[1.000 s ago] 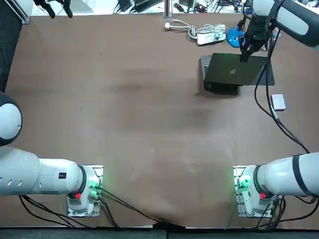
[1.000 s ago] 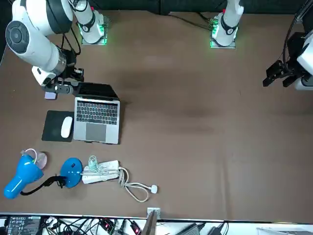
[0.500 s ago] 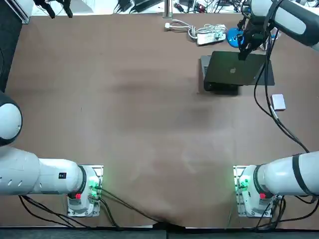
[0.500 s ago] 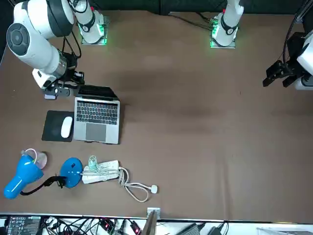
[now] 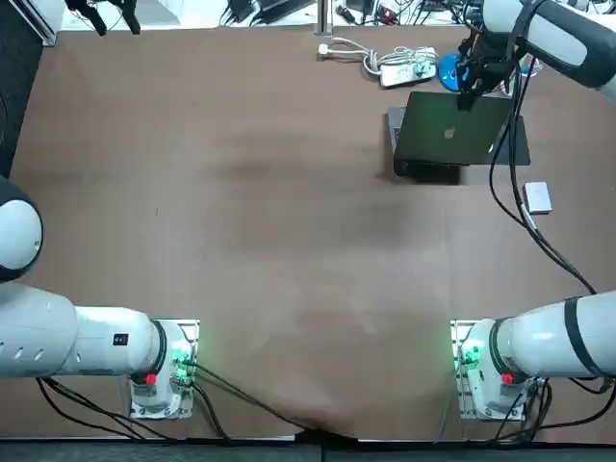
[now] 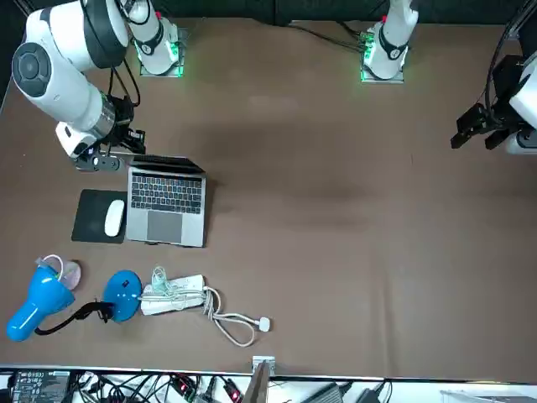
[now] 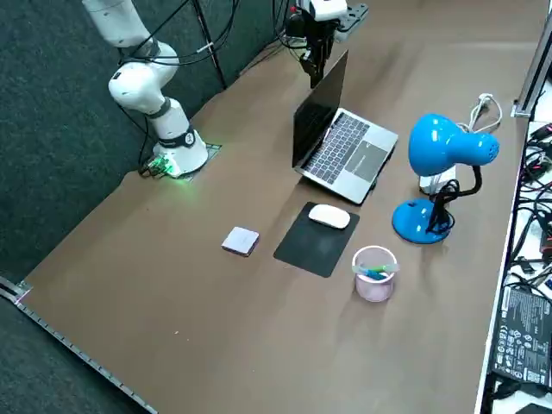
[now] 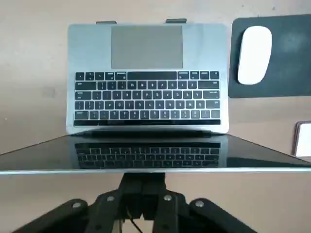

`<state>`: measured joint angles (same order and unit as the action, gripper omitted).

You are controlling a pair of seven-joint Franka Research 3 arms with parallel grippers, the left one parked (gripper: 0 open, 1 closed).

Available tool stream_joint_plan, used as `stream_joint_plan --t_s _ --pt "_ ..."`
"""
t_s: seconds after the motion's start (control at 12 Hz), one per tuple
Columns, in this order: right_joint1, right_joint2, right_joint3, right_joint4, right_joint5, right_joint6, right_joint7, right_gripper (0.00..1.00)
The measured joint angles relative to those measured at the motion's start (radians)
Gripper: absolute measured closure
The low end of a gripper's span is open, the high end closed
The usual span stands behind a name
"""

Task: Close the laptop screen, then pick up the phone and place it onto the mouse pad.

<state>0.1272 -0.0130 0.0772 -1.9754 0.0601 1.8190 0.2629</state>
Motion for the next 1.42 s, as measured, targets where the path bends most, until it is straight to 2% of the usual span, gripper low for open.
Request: stream_joint_plan --t_s 0.75,1.42 --pt "0.0 0.072 -0.001 0.001 -0.027 0.108 0.0 0.97" --pt "0.0 0.199 -0.003 0.003 -0.028 0.256 0.0 0.97"
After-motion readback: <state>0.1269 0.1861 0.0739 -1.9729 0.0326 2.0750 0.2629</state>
